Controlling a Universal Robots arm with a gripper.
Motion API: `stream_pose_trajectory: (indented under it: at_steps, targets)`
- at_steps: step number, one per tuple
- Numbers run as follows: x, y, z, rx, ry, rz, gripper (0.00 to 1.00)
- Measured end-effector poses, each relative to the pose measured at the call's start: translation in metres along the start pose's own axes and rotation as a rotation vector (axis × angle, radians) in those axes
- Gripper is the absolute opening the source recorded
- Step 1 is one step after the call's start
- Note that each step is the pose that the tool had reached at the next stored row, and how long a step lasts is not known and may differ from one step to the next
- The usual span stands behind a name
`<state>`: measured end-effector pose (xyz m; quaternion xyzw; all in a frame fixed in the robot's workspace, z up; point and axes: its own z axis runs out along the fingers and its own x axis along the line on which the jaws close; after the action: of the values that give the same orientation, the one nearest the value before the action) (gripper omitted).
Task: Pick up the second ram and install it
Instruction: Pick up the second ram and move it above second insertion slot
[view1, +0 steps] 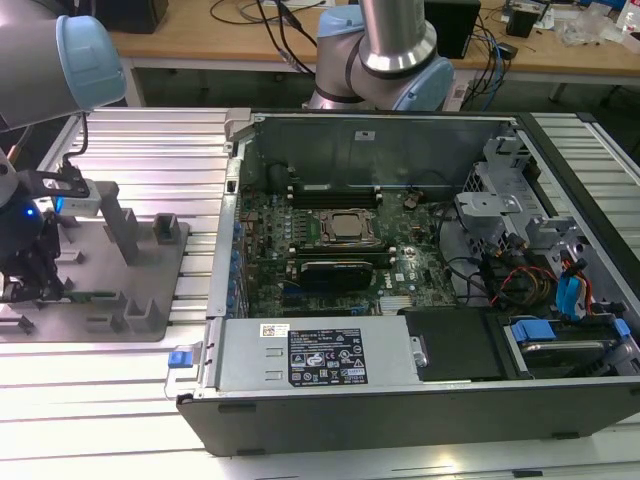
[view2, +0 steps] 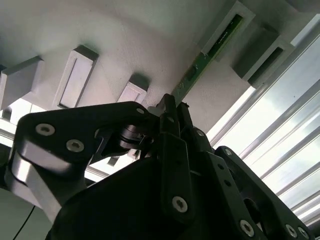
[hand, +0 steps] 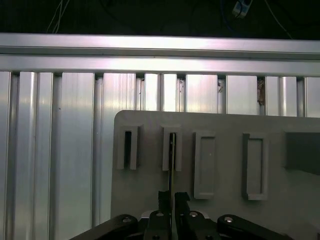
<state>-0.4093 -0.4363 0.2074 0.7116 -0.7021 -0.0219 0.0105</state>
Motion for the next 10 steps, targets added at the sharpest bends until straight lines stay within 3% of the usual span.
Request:
stream_pose_trajectory:
  at_steps: [10]
  targets:
    - [0.0000, 0.0000, -0.0002, 0.0000, 0.0000, 0.000, 0.09]
